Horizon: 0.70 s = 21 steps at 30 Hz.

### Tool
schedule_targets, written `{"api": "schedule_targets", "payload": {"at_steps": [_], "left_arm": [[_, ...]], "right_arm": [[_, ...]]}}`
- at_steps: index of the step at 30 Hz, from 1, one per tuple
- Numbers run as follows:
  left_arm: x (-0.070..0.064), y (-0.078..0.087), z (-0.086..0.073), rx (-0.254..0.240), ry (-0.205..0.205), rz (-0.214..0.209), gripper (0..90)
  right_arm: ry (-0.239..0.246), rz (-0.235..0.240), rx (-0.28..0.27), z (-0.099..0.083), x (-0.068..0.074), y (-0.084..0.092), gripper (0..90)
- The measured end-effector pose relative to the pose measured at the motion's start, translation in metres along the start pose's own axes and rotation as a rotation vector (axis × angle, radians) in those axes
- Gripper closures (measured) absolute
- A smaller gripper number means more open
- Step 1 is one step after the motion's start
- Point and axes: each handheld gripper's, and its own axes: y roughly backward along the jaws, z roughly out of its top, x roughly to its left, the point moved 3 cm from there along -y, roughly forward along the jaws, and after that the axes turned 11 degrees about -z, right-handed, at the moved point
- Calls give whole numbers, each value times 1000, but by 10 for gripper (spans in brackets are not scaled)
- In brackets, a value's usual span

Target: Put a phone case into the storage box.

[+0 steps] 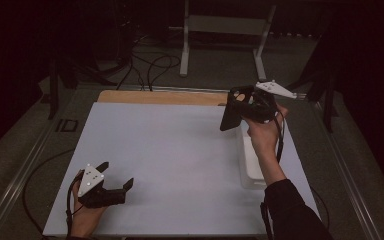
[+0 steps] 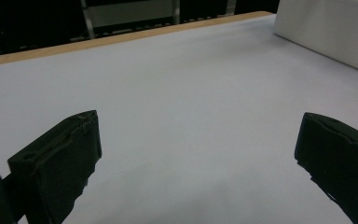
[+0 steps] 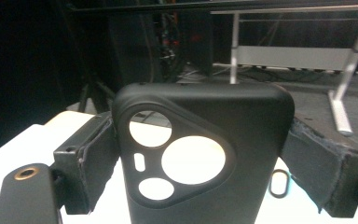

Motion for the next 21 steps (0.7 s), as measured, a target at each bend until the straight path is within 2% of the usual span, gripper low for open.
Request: {"api": "schedule_targets", "payload": {"at_steps": [8, 9, 12, 20, 21], "left_arm": [[0, 0, 0, 1, 1, -1, 10], [0, 0, 0, 0, 2, -1, 10], [1, 0, -1, -1, 5, 1, 10], [1, 1, -1, -4, 8, 2, 10], [1, 1, -1, -5, 8, 2, 10]], "right_arm": [[-15, -66, 6, 4, -16, -8, 144], [-11, -92, 9, 5, -20, -10, 144], [-1, -123, 11, 5, -26, -14, 144], [-12, -193, 27, 1, -43, -22, 144], [-19, -219, 32, 0, -48, -24, 144]]}}
